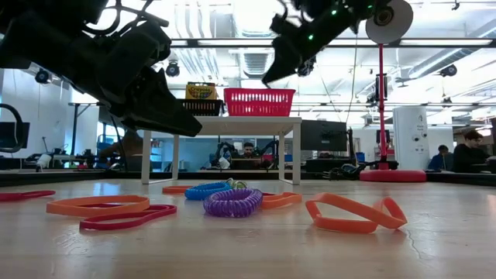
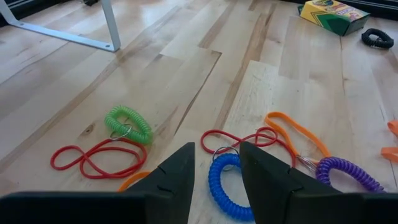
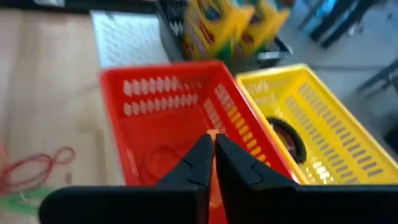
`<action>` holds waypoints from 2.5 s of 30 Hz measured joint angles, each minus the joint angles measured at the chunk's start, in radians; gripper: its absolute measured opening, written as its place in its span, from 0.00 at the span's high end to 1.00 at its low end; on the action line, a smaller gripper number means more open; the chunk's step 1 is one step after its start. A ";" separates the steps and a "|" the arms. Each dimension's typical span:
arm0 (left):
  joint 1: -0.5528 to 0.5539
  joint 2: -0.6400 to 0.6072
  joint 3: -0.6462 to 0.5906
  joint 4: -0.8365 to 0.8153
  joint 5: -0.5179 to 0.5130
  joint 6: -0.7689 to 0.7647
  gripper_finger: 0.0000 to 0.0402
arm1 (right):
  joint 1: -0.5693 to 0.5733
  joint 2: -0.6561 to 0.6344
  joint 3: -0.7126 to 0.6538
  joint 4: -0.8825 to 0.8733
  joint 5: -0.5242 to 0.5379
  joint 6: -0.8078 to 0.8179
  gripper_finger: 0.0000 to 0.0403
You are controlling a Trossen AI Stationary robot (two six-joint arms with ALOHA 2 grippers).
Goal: Pick & Place Office Desk Supplies
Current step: Put the orange rubber band into the red bin on the shelf
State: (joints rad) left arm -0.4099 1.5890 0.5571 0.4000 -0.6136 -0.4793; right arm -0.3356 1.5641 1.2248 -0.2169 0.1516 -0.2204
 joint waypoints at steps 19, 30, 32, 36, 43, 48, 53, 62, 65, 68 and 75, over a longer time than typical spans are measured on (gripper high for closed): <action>-0.001 0.000 0.000 0.001 0.000 -0.014 0.67 | 0.163 -0.184 0.009 -0.277 -0.108 0.097 0.56; -0.001 0.000 0.000 0.014 0.009 -0.028 0.67 | 0.568 -0.372 -0.392 0.061 -0.099 0.172 0.61; 0.004 0.000 0.000 -0.009 0.012 -0.074 0.67 | 0.615 -0.371 -0.468 0.160 -0.099 0.205 0.62; 0.063 0.000 0.000 -0.140 0.075 -0.176 0.67 | 0.667 -0.348 -0.596 0.378 -0.053 0.306 0.64; 0.172 0.000 -0.006 -0.303 0.171 -0.208 0.62 | 0.683 -0.294 -0.714 0.665 0.073 0.390 0.66; 0.200 0.003 -0.007 -0.302 0.173 -0.151 0.55 | 0.683 -0.273 -0.722 0.701 0.089 0.405 0.68; 0.202 0.022 -0.008 -0.304 0.189 -0.107 0.56 | 0.683 -0.244 -0.700 0.702 0.088 0.424 0.68; 0.202 0.083 -0.004 -0.253 0.177 -0.096 0.81 | 0.682 -0.175 -0.669 0.701 0.087 0.419 0.69; 0.203 0.074 -0.004 -0.241 0.202 -0.075 0.94 | 0.682 -0.159 -0.665 0.700 0.087 0.419 0.70; 0.203 0.061 -0.003 -0.245 0.220 -0.063 0.98 | 0.682 -0.154 -0.661 0.699 0.087 0.416 0.71; 0.202 -0.029 0.099 -0.247 0.226 0.032 1.00 | 0.682 -0.165 -0.661 0.685 0.086 0.402 0.73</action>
State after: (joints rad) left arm -0.2081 1.5603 0.6563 0.1530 -0.3876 -0.4476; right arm 0.3467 1.3987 0.5636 0.4682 0.2379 0.1818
